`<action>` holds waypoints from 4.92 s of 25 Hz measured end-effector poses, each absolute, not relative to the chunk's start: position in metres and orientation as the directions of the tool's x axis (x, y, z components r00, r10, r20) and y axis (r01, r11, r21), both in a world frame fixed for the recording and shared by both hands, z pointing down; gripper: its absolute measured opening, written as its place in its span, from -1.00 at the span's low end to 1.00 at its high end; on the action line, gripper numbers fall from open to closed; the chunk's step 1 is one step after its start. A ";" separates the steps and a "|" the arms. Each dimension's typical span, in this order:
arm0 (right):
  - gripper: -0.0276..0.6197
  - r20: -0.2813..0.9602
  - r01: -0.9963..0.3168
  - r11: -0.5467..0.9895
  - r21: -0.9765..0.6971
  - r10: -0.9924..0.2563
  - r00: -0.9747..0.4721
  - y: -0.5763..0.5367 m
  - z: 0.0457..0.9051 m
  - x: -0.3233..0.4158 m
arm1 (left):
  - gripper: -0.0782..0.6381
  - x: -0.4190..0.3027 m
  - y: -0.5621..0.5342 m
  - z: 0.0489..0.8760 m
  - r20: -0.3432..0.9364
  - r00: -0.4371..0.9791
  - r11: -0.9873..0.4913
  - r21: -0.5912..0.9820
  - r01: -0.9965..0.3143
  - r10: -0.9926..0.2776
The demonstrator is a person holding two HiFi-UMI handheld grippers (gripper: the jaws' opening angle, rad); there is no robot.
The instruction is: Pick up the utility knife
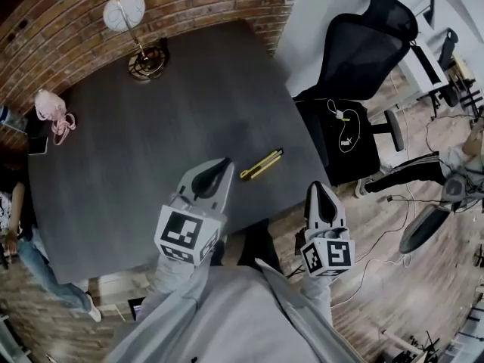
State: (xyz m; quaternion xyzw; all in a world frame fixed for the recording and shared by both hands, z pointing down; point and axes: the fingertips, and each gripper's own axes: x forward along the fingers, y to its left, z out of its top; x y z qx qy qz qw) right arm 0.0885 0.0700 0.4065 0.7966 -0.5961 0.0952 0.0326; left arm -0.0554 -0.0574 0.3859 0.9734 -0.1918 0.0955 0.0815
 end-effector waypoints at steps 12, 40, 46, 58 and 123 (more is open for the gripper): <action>-0.86 0.196 -0.995 -0.075 -0.067 -0.979 0.060 -0.009 0.399 0.187 | -0.73 0.035 -0.113 0.383 0.229 0.823 -0.827 0.105 -0.552 -0.520; -0.86 0.241 -0.992 0.068 -0.102 -0.966 -0.091 -0.058 0.412 0.223 | -0.73 0.047 -0.129 0.410 0.330 0.735 -0.751 0.104 -0.652 -0.592; -0.86 0.247 -0.990 0.075 -0.116 -0.964 -0.102 -0.062 0.418 0.216 | -0.72 0.048 -0.126 0.417 0.337 0.756 -0.766 0.133 -0.628 -0.561; -0.86 0.264 -0.987 0.073 -0.143 -0.958 -0.109 -0.056 0.431 0.213 | -0.48 0.067 -0.103 0.468 0.458 0.789 -0.850 0.122 -0.512 -0.409; -0.86 0.349 -0.982 0.013 -0.187 -0.934 -0.079 -0.034 0.467 0.222 | -0.43 0.057 -0.038 0.642 0.779 0.627 -0.999 0.028 -0.037 -0.001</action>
